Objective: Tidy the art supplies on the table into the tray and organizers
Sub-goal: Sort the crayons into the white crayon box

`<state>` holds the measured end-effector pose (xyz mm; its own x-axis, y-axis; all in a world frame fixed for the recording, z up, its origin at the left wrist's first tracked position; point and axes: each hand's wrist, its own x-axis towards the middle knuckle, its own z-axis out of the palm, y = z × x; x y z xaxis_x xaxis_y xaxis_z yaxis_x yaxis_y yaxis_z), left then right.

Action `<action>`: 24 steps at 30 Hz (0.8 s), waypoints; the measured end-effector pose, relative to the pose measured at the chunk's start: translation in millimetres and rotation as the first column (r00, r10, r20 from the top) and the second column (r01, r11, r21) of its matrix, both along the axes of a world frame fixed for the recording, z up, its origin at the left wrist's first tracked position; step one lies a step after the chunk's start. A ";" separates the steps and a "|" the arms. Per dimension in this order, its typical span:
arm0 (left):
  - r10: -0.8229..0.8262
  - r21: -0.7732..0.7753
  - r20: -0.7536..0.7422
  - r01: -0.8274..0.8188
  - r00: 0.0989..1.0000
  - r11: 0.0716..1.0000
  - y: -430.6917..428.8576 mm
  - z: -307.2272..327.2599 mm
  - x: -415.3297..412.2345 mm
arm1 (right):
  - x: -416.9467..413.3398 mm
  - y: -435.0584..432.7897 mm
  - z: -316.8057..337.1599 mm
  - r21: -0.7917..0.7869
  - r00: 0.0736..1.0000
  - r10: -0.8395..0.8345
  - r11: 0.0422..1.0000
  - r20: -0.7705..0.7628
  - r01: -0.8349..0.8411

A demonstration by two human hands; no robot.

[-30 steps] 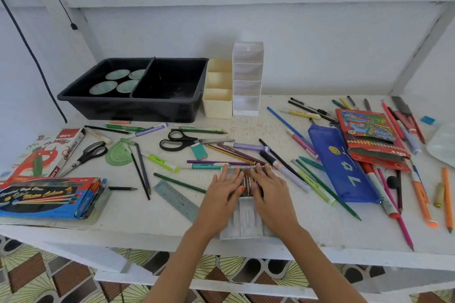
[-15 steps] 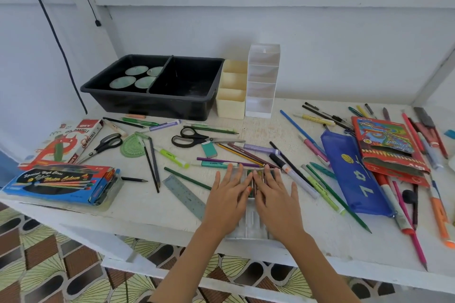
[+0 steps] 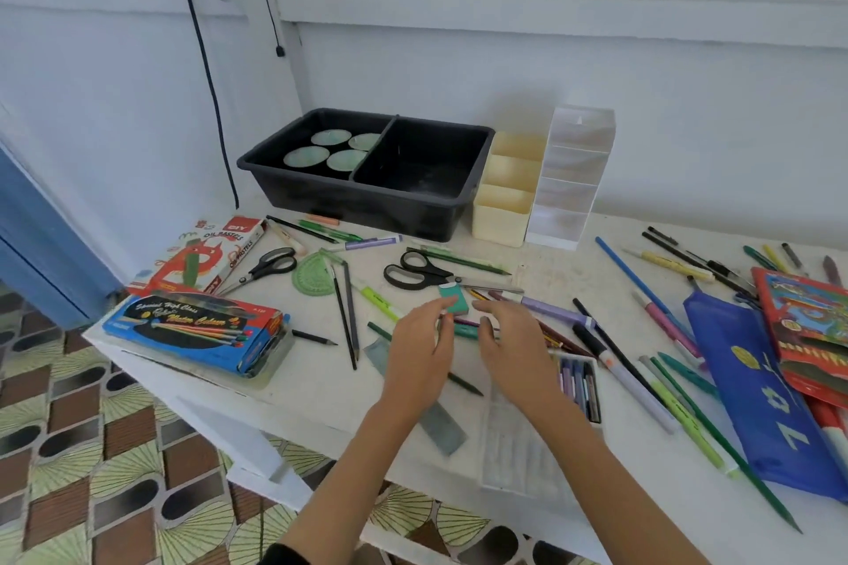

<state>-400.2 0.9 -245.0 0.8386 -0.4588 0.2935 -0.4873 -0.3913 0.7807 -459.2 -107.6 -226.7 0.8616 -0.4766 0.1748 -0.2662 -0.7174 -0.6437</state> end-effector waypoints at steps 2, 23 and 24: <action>0.029 -0.011 -0.008 -0.030 1.000 1.000 7.1 2.2 18.6 | 25.1 4.8 6.3 0.004 1.000 0.023 1.000 -0.014 -0.023; 0.097 0.004 -0.063 -0.097 0.993 0.995 26.7 -5.0 146.9 | 188.2 -9.0 -18.3 -0.336 0.948 -0.219 0.932 -0.233 0.133; 0.102 0.016 -0.042 -0.102 0.994 0.995 28.6 -4.0 150.7 | 189.7 -9.4 -20.2 -0.325 0.948 -0.222 0.935 -0.228 0.141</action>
